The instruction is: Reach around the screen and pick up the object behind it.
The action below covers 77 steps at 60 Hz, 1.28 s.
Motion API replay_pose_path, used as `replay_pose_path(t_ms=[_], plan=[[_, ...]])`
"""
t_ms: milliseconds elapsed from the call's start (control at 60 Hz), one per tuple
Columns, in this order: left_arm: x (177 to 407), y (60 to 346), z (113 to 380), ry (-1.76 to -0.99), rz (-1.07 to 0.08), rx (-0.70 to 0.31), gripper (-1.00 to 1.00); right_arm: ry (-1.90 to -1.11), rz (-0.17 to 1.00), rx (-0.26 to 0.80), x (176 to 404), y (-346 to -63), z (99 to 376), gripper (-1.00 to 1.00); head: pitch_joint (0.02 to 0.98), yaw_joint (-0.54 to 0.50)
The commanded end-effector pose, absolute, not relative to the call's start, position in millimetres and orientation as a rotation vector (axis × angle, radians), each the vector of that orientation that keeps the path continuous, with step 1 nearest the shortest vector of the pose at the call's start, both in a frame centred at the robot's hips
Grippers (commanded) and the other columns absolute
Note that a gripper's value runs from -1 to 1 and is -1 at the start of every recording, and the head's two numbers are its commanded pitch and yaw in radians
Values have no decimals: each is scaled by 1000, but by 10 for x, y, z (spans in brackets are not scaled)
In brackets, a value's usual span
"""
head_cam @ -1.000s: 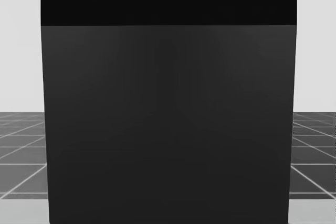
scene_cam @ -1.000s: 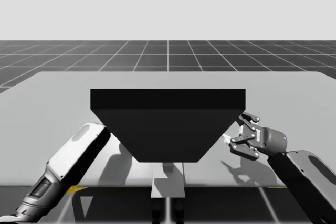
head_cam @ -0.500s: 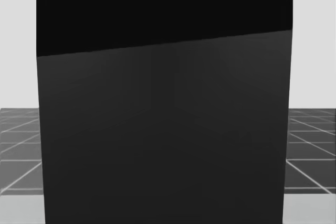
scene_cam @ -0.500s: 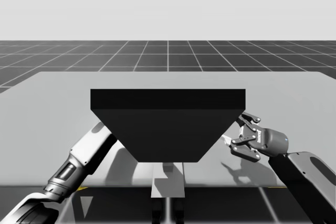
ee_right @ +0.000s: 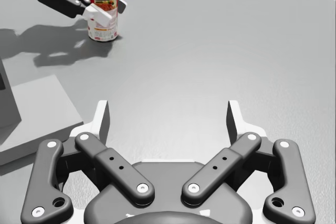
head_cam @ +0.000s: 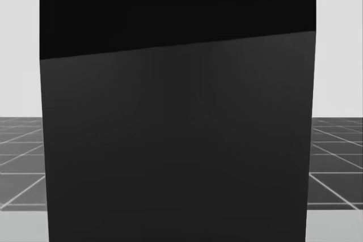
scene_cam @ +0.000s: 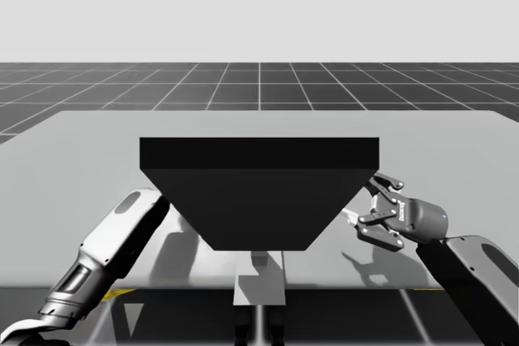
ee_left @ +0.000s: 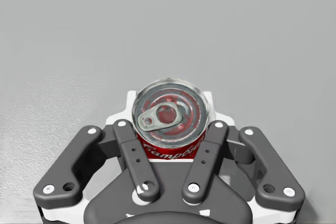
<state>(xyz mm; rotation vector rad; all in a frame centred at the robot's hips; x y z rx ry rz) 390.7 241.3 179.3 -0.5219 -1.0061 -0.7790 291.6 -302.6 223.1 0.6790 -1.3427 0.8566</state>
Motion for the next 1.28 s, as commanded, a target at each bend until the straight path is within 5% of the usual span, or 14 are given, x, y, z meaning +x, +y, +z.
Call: replay_pose_path(t_ms=[17, 350, 617, 1050, 1283], plan=[[3880, 2748, 1994, -1039, -811, -533, 1000, -1342, 876, 695, 2906, -3023, 2246, -1000, 101, -10], [3761, 3434, 2225, -1117, -723, -408, 1000, -1354, 874, 691, 2909, -3032, 2265, -1000, 98, -7], [3699, 3813, 2794, -1235, -678, -308, 1000, -1366, 880, 690, 2912, -3030, 2264, -1000, 101, -1], [3541, 3801, 3609, -1380, -723, -206, 1000, -1402, 866, 685, 2902, -3033, 2265, -1000, 103, -1], [3337, 3645, 3990, -1553, -739, -151, 1000, -1436, 862, 676, 2912, -3037, 2247, -1000, 102, -1]])
